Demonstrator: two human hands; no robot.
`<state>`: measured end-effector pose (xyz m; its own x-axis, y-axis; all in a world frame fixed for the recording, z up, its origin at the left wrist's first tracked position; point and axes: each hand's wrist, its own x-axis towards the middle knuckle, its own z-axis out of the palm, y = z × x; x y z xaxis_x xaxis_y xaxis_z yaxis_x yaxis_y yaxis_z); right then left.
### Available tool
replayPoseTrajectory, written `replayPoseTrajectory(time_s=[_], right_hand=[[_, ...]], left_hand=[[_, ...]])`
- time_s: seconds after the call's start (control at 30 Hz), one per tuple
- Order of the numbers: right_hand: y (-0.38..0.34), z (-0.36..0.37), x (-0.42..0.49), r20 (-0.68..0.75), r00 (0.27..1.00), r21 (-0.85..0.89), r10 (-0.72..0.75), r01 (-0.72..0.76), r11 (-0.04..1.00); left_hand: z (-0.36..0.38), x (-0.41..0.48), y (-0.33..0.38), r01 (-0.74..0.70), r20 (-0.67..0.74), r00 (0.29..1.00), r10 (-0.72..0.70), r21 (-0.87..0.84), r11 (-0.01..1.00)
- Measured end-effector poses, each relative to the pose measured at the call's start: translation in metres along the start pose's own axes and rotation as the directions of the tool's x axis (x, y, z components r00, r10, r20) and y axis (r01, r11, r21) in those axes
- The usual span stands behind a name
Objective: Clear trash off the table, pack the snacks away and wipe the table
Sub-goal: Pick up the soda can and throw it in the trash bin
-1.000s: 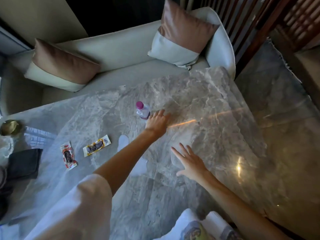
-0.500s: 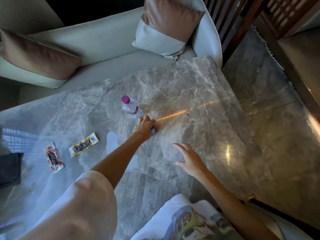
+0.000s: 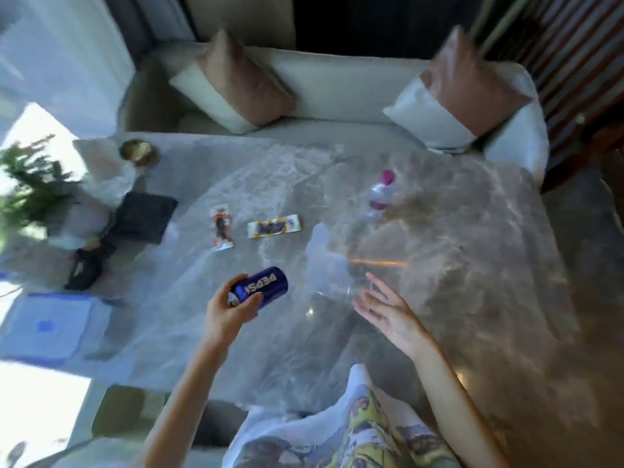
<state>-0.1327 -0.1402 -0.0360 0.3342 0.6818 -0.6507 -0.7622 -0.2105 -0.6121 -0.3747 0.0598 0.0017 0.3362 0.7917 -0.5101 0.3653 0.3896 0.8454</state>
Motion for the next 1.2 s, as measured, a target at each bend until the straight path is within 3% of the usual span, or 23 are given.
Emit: replayPoseTrajectory(time_s=[0.1, 0.17, 0.3, 0.53, 0.73, 0.87, 0.97, 1.2], right_hand=[[0.029, 0.082, 0.015, 0.112, 0.993, -0.034, 0.034, -0.030, 0.999], [0.048, 0.141, 0.029, 0.179, 0.982, -0.078, 0.059, -0.046, 0.996], [0.097, 0.267, 0.048, 0.369, 0.917, -0.213, 0.155, -0.079, 0.974], [0.207, 0.429, 0.056, 0.538, 0.714, -0.510, 0.448, -0.147, 0.847], [0.280, 0.512, 0.041, 0.495, 0.579, -0.720, 0.648, -0.145, 0.679], [0.328, 0.549, 0.034, 0.445, 0.511, -0.808, 0.736, -0.126, 0.576], [0.351, 0.568, 0.022, 0.417, 0.503, -0.833, 0.757, -0.121, 0.539], [0.380, 0.589, 0.006, 0.400, 0.544, -0.789, 0.737, -0.205, 0.579]], left_hand=[[-0.098, -0.017, -0.021, 0.066, -0.133, 0.985, -0.108, -0.284, 0.957], [-0.164, -0.030, -0.036, 0.024, -0.213, 0.969, -0.122, -0.413, 0.910], [-0.279, -0.075, -0.073, -0.078, -0.379, 0.913, -0.151, -0.527, 0.847], [-0.395, -0.167, -0.143, -0.234, -0.608, 0.709, -0.357, -0.681, 0.694], [-0.422, -0.220, -0.192, -0.357, -0.674, 0.556, -0.486, -0.722, 0.593], [-0.446, -0.231, -0.222, -0.393, -0.675, 0.503, -0.540, -0.735, 0.552], [-0.465, -0.232, -0.237, -0.407, -0.649, 0.509, -0.565, -0.760, 0.507], [-0.506, -0.238, -0.252, -0.409, -0.613, 0.544, -0.573, -0.790, 0.457]])
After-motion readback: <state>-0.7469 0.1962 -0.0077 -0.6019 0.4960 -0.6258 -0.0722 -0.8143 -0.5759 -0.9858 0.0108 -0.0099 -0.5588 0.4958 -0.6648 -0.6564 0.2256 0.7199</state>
